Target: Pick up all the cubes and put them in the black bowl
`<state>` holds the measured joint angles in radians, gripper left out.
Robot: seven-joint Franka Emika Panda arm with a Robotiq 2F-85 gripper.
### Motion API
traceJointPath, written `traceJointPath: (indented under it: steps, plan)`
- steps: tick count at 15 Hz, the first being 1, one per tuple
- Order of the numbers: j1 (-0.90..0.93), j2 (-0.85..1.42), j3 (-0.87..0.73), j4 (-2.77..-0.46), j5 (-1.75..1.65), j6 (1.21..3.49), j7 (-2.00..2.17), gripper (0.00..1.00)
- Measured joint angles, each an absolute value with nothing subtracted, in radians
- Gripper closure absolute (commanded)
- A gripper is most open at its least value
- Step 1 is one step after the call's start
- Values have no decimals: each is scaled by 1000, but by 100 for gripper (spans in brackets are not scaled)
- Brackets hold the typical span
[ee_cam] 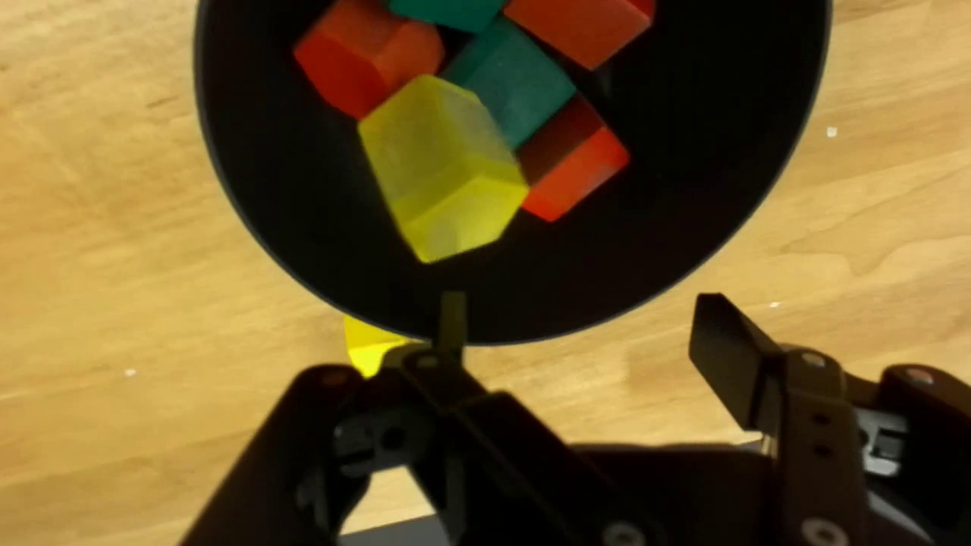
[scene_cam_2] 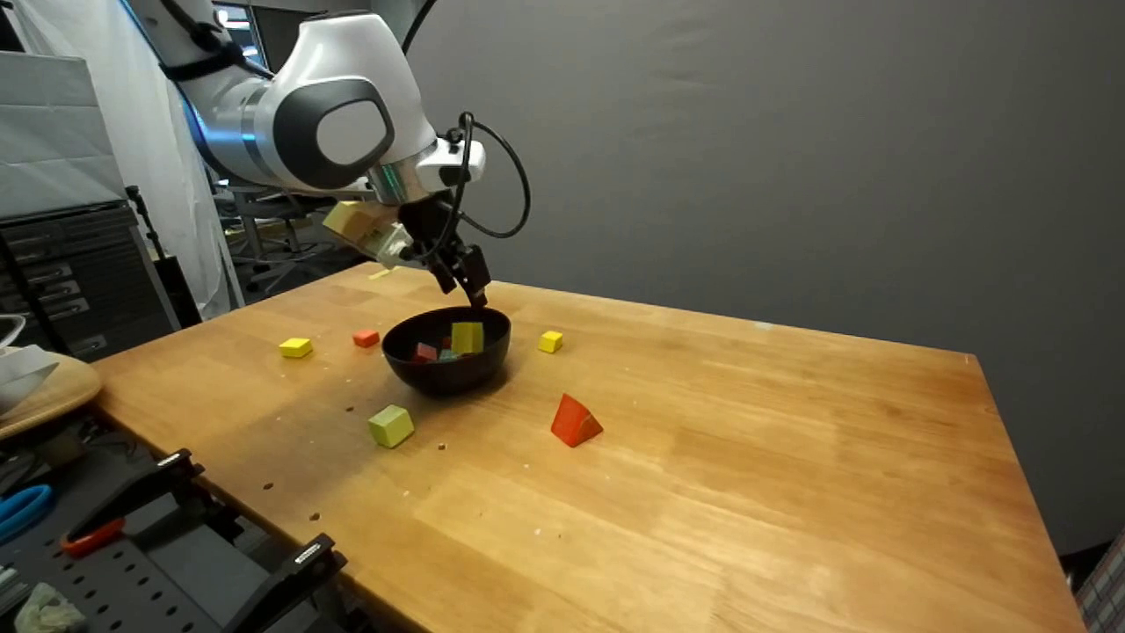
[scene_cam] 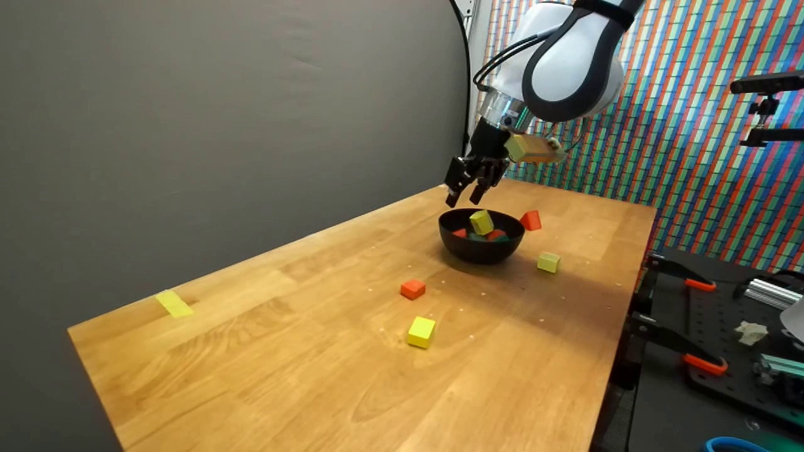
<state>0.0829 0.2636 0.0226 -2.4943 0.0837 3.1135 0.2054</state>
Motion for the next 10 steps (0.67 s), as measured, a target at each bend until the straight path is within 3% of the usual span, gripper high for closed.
traceJointPath:
  steps: [2,8,10]
  plan:
    - [59,232,78,-2504,86,3142,145,0]
    - [-150,119,545,-2472,393,3082,-180,0]
    - [-191,133,635,-2431,480,2990,-296,0]
